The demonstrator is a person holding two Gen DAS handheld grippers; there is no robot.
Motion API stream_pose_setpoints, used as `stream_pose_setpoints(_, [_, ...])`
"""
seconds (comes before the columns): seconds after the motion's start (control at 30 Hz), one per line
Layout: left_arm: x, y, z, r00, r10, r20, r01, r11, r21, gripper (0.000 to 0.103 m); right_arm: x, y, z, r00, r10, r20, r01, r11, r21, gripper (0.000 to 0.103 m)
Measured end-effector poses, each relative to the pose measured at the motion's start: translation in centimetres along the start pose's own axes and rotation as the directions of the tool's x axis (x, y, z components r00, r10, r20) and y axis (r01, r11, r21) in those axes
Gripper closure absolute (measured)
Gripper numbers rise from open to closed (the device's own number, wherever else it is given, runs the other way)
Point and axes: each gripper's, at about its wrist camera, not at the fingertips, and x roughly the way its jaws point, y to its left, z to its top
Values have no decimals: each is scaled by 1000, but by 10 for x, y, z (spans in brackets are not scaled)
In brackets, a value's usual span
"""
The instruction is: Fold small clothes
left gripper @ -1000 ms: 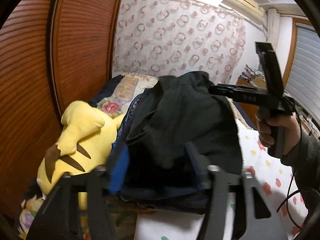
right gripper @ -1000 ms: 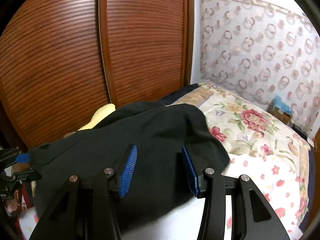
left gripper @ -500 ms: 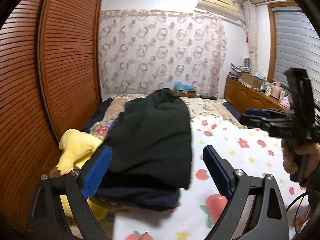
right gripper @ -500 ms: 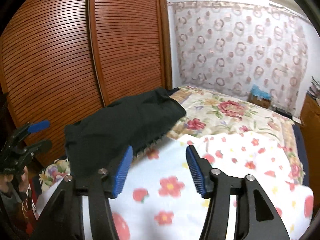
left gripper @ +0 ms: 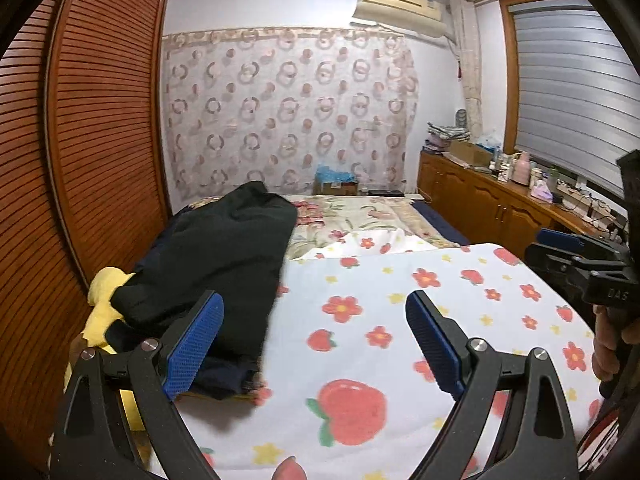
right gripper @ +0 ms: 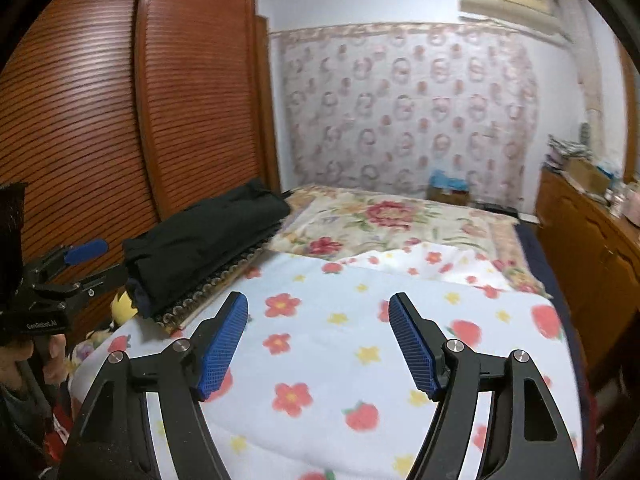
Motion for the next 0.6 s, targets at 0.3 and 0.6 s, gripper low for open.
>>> stream_pose_setpoints(0.3, [-8,-36,16,1000,-17,16,17,1000,18,10,-49,18,-7,991,-122,60,119,991,57,28])
stream_pose_setpoints(0.6, [-20,-55,32,999,-17,47,15,999,35,10,-67,46,-21,975,-190,112,181,979,93,28])
